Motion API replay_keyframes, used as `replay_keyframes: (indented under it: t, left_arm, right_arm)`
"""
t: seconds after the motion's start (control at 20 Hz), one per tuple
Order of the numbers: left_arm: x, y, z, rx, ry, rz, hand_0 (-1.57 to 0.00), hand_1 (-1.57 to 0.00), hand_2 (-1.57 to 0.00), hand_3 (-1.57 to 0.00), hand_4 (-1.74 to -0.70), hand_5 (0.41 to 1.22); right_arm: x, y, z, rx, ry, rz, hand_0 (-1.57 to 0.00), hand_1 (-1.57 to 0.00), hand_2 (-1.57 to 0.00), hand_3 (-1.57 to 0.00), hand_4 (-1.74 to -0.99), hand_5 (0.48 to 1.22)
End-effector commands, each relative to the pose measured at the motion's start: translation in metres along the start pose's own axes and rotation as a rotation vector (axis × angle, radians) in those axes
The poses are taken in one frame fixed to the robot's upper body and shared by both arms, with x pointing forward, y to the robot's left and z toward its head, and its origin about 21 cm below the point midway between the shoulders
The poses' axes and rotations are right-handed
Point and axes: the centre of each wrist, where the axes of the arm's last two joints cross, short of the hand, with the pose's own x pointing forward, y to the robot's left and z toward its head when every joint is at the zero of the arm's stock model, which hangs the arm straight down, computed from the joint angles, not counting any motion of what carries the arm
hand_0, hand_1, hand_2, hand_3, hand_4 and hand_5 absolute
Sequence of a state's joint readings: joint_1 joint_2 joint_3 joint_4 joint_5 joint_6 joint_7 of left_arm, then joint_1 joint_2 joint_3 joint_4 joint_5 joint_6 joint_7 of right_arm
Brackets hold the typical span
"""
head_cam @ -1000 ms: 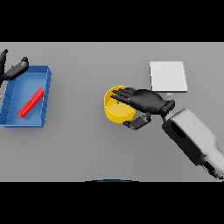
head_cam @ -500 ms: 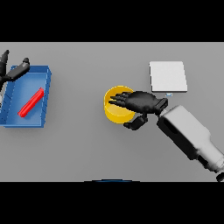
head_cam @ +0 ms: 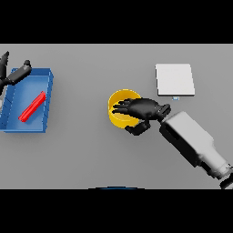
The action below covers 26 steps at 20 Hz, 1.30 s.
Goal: Pick up the red beaker and tilt it to pour out 1 green nut into yellow bowl. Pick up the yellow bowl and place it on the metallic measuring scale.
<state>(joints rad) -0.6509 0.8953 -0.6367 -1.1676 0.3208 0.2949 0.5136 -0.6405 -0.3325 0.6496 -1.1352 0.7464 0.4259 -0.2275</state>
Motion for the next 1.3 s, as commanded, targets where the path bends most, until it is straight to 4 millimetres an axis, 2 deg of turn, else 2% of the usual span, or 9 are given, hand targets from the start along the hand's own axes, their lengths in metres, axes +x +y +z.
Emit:
replay_keyframes:
  t: [0.0, 0.15, 0.25, 0.3, 0.5, 0.85, 1.05, 1.2, 1.25]
  left_arm:
    - [0.002, 0.002, -0.001, -0.002, -0.004, 0.008, 0.00, 0.00, 0.00, 0.00, -0.80, 0.730]
    - [0.004, 0.002, -0.002, -0.004, -0.005, 0.010, 0.00, 0.00, 0.00, 0.00, -0.79, 0.729]
    - [-0.001, 0.001, -0.002, -0.010, 0.002, 0.003, 0.00, 0.00, 0.00, 0.00, -0.79, 0.732]
    - [-0.001, 0.004, -0.001, -0.005, -0.003, 0.010, 0.00, 0.00, 0.00, 0.00, -0.79, 0.733]
    - [-0.002, -0.001, -0.002, -0.016, 0.006, 0.002, 0.00, 0.00, 0.00, 0.00, -0.79, 0.734]
    - [0.000, 0.002, -0.002, -0.004, -0.015, 0.001, 0.00, 0.00, 0.00, 0.00, -0.78, 0.727]
    - [0.001, 0.005, -0.004, 0.007, -0.015, 0.000, 0.00, 0.00, 0.00, 0.00, -0.79, 0.733]
    - [-0.005, 0.004, -0.003, -0.004, -0.026, 0.016, 0.00, 0.00, 0.00, 0.00, -0.80, 0.737]
    - [0.002, 0.005, -0.003, 0.002, -0.037, 0.013, 0.00, 0.00, 0.00, 0.00, -0.80, 0.737]
  right_arm:
    - [0.000, -0.001, -0.001, -0.003, 0.001, 0.000, -0.07, -0.07, -0.14, -0.18, -1.365, 0.838]
    - [-0.001, -0.004, 0.006, 0.012, -0.010, 0.013, -0.47, -0.38, -0.38, -0.42, -1.479, 0.999]
    - [-0.002, 0.000, 0.006, 0.014, -0.012, 0.023, -0.78, -0.65, -0.59, -0.83, -1.469, 1.079]
    - [0.000, -0.003, 0.004, 0.024, -0.002, 0.017, -0.94, -0.81, -0.79, -0.98, -1.521, 1.108]
    - [-0.003, -0.004, 0.007, 0.025, -0.020, 0.018, -1.31, -1.26, -1.25, -1.09, -1.642, 1.175]
    - [-0.001, -0.026, 0.021, -0.005, 0.015, 0.022, -1.52, -1.51, -1.50, -1.35, -1.711, 1.211]
    - [0.002, -0.048, 0.039, -0.017, 0.011, 0.027, -1.55, -1.54, -1.54, -1.33, -1.721, 1.217]
    - [0.001, -0.056, 0.041, -0.017, 0.063, 0.031, -1.56, -1.55, -1.56, -1.36, -1.724, 1.218]
    - [-0.001, -0.061, 0.040, -0.023, 0.063, 0.029, -1.56, -1.55, -1.56, -1.35, -1.724, 1.218]
